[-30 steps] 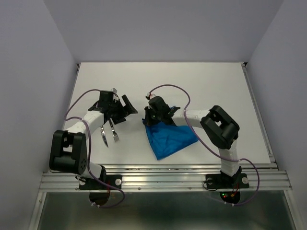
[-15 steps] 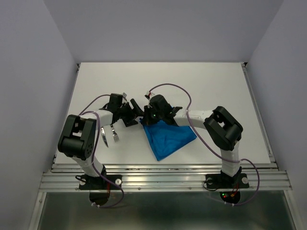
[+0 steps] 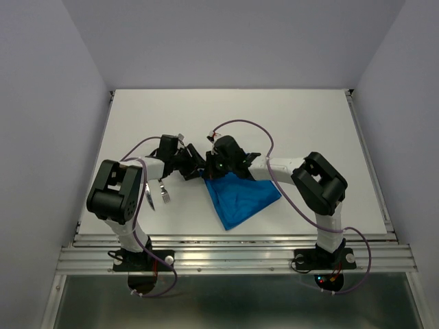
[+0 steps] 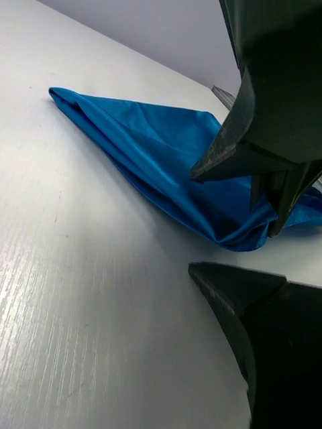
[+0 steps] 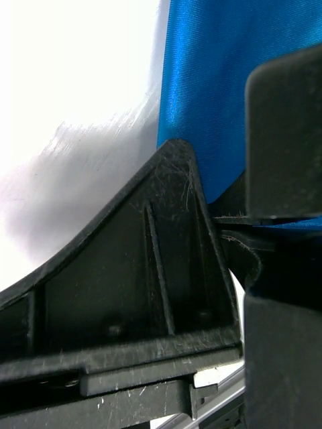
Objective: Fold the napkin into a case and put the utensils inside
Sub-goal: Pick up the lower triangle-folded napkin from the center of the board.
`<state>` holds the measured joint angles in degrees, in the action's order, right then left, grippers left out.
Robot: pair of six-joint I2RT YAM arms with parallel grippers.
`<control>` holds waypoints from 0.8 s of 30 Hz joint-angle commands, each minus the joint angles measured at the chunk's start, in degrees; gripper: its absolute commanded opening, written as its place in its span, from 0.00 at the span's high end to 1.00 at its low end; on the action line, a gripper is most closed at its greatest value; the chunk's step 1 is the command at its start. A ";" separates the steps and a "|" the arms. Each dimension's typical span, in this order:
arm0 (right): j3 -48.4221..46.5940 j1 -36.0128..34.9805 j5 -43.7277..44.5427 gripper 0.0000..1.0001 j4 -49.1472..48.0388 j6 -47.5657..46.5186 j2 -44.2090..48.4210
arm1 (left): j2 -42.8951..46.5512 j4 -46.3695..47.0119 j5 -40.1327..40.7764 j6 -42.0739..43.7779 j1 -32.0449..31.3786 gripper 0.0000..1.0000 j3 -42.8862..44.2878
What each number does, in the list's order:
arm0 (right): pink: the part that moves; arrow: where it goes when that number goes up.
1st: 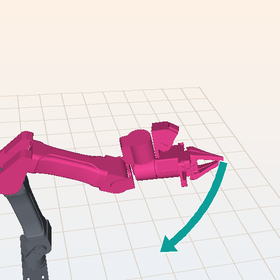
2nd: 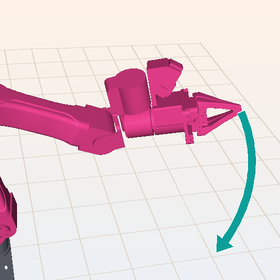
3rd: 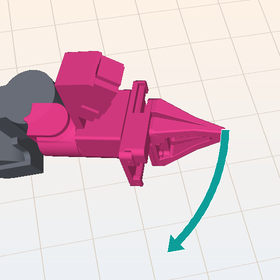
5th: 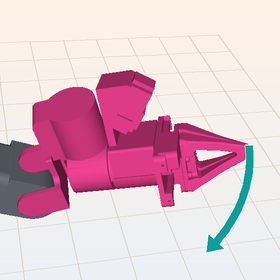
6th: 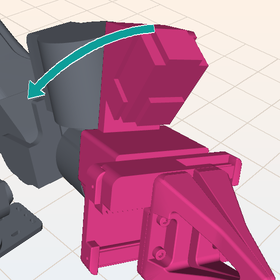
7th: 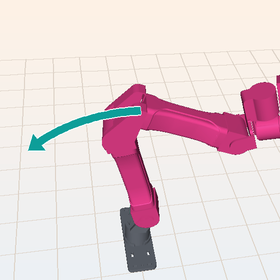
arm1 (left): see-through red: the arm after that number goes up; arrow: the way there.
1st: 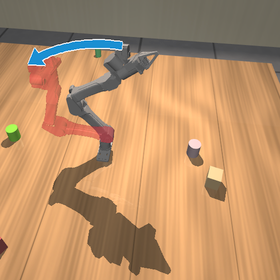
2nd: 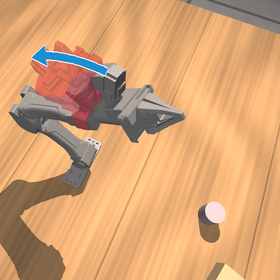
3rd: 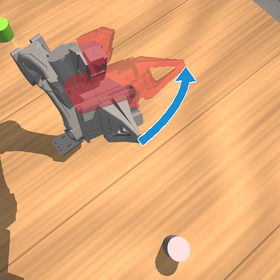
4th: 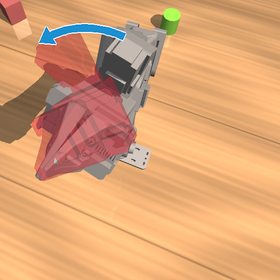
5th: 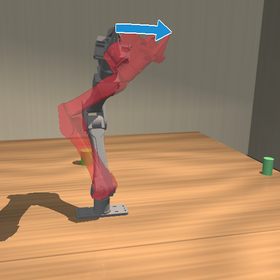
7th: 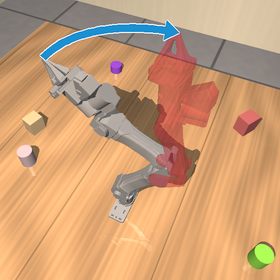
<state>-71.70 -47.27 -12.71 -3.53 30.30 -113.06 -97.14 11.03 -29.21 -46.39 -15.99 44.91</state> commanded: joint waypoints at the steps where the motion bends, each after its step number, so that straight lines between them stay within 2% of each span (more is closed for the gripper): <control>1: 0.07 0.16 -0.47 0.99 -3.68 0.19 1.79 | -0.41 1.45 -1.90 -0.19 -1.06 0.43 -0.78; 2: 0.07 0.16 -0.39 0.99 -3.76 0.19 1.79 | -0.50 1.45 -1.90 -0.36 -1.06 0.46 -0.70; 5: 0.07 0.16 0.23 0.99 -3.68 0.37 1.70 | -0.59 1.54 -1.90 -0.63 -1.24 0.69 -0.70; 7: 0.16 0.16 0.32 0.95 -3.68 0.54 1.70 | -0.59 1.54 -1.90 -0.63 -1.24 0.79 -0.70; 8: 0.16 0.16 0.32 0.93 -3.68 0.54 1.70 | -0.68 1.45 -1.90 -0.72 -1.24 0.85 -0.70; 9: 0.25 0.16 0.32 0.80 -3.68 0.54 1.87 | -0.85 1.45 -1.99 -0.81 -1.24 0.96 -0.70; 10: 0.33 0.16 0.32 0.74 -3.68 0.54 1.96 | -1.03 1.37 -2.08 -0.81 -1.24 1.00 -0.70; 11: 0.42 0.16 0.49 0.66 -3.59 0.54 2.14 | -1.12 1.28 -2.08 -0.81 -1.24 1.00 -0.70; 12: 0.86 0.16 0.75 0.52 -3.59 0.46 2.83 | -1.29 1.10 -2.16 -0.81 -1.24 1.00 -0.70; 14: 1.82 0.16 2.24 0.42 -2.81 -0.07 3.98 | -1.38 0.75 -1.99 -0.89 -1.24 1.00 -0.61; 15: 2.18 0.16 2.77 0.34 -2.36 -0.33 4.68 | -1.38 0.14 -1.73 -0.81 -1.24 1.00 -0.61; 18: 4.37 0.16 5.84 0.27 -0.87 -1.04 7.75 | -1.21 -1.61 -0.94 -0.81 -1.24 1.00 -0.35; 24: 7.10 -4.93 20.42 0.27 5.53 -3.84 13.12 | -0.86 -5.40 1.00 -1.16 -1.24 1.00 0.89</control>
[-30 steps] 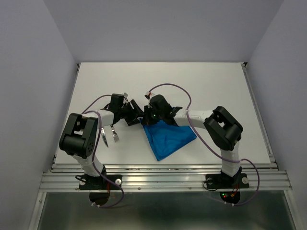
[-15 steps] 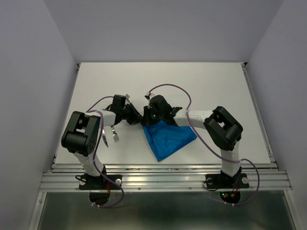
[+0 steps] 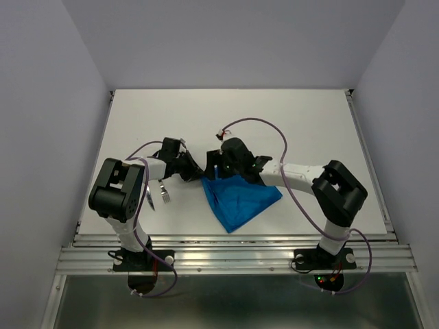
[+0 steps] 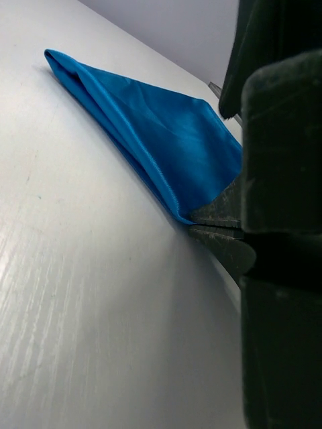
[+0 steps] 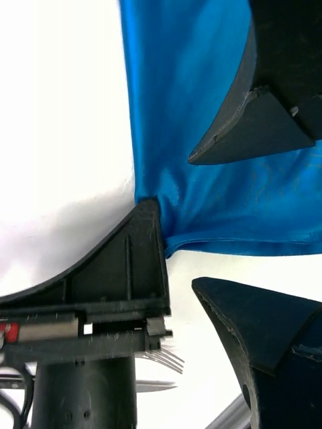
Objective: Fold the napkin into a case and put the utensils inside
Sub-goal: Pick up the lower triangle-folded napkin from the center of the board.
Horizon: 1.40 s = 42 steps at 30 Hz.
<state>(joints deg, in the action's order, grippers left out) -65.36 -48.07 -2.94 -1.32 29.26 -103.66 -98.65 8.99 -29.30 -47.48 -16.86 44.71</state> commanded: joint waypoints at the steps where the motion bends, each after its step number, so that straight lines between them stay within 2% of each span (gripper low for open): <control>1: 1.29 -5.18 13.98 0.27 4.04 -3.58 4.07 | 0.83 -3.72 1.43 -0.06 -0.36 1.00 1.08; 13: 6.65 -20.99 32.27 0.27 12.57 -2.46 7.50 | 1.27 -6.27 3.55 0.55 -0.36 1.00 2.49; 18: 8.41 -25.22 35.37 0.29 16.35 0.71 8.82 | 1.18 -6.62 4.07 0.64 -0.36 1.00 2.75; 25: 7.71 -30.06 38.62 0.32 20.66 4.75 6.10 | 0.65 -6.97 4.16 0.73 -0.28 1.00 3.54; 30: 8.32 -31.38 38.97 0.39 21.10 6.16 5.05 | 0.56 -7.06 4.34 0.64 -0.28 1.00 3.72; 33: 8.58 -31.38 38.80 0.48 21.19 6.69 4.60 | 0.48 -7.06 4.43 0.64 -0.28 1.00 3.54; 38: 8.41 -31.91 38.53 0.54 21.10 6.87 3.46 | -0.14 -7.06 4.16 0.46 -0.28 1.00 3.89; 42: 8.94 -31.91 39.15 0.62 21.19 7.31 2.76 | 0.21 -7.32 4.34 0.38 -0.28 1.00 3.98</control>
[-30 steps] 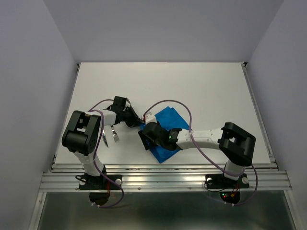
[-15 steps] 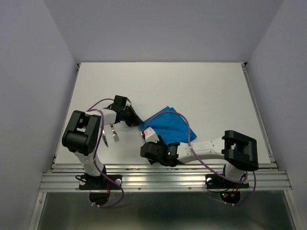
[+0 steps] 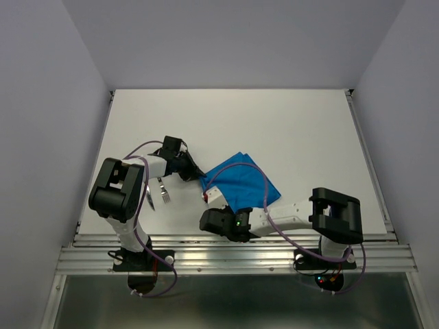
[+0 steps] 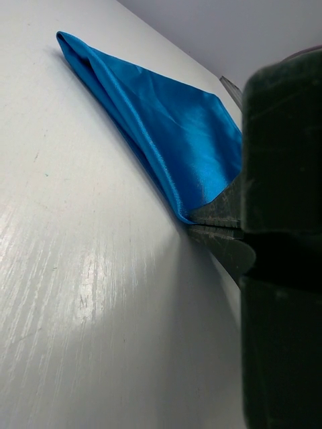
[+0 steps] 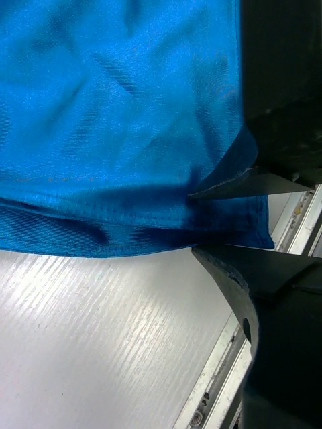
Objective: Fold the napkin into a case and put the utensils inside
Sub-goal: Pick up the lower triangle-folded napkin from the center of the board.
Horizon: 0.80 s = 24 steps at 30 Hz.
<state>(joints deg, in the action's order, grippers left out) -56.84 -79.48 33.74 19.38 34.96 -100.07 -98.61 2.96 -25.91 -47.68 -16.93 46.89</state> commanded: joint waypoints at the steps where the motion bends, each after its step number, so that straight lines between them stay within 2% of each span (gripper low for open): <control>1: 0.50 -0.50 2.65 0.65 0.49 1.69 -1.00 | 0.26 -1.29 1.04 0.66 -0.21 1.00 1.80; 6: 1.20 -0.50 3.44 0.88 -0.04 2.04 -1.09 | 0.52 -1.73 1.13 0.66 -0.21 1.00 1.88; 7: 1.38 -0.50 3.53 0.97 -0.21 2.04 -0.74 | 0.61 -1.99 1.30 0.66 -0.21 1.00 1.89; 8: 1.64 -0.50 3.62 0.99 -0.48 2.22 -0.39 | 0.61 -2.17 1.39 0.66 -0.21 1.00 1.89; 14: 4.72 -0.50 0.64 0.99 -4.87 1.25 3.91 | 1.22 -6.21 4.46 0.75 -0.21 1.00 3.11; 20: 8.31 1.44 -5.69 0.99 -10.14 0.29 7.95 | 2.98 -11.39 9.91 0.75 -0.21 1.00 5.22; 24: 10.43 4.76 -13.07 0.99 -14.27 -0.24 10.33 | 4.30 -13.15 12.45 0.75 -0.21 1.00 6.10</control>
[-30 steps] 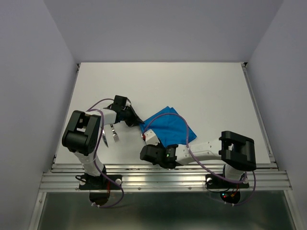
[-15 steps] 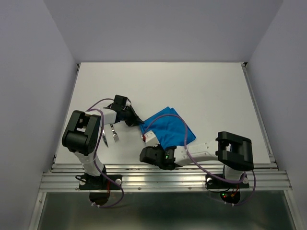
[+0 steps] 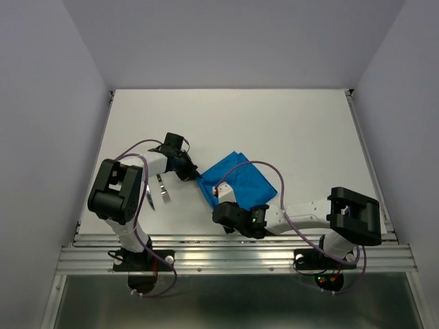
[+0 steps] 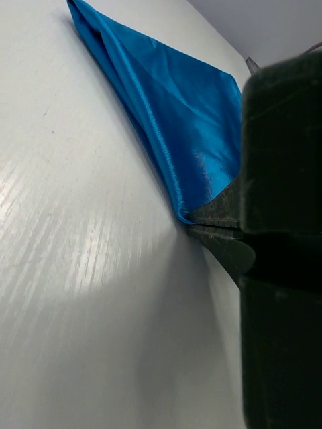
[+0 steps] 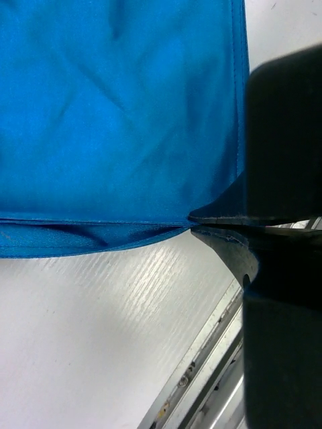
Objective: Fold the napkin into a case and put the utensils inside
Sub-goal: Pick up the lower triangle-folded napkin from the center of the board.
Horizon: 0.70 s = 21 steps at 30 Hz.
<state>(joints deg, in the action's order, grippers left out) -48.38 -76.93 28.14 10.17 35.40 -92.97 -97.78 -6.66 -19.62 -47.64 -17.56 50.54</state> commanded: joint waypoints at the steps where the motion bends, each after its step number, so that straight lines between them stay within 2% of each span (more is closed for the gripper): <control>1: 2.50 3.00 -9.05 0.99 -5.77 -0.68 3.75 | 3.56 -4.58 6.87 0.70 0.42 1.00 2.98; 13: 9.35 13.02 -33.73 0.99 -18.33 1.86 7.45 | 2.24 -10.03 7.92 3.07 0.42 1.00 7.54; 21: 12.69 18.03 -45.61 0.99 -26.77 5.99 7.63 | 1.19 -15.75 12.32 6.06 0.34 1.00 11.77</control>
<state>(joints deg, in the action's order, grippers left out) -37.30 -60.14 -7.88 -10.68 38.87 -86.61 -96.86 -19.73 -11.66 -44.16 -17.54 58.61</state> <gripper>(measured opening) 0.027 0.044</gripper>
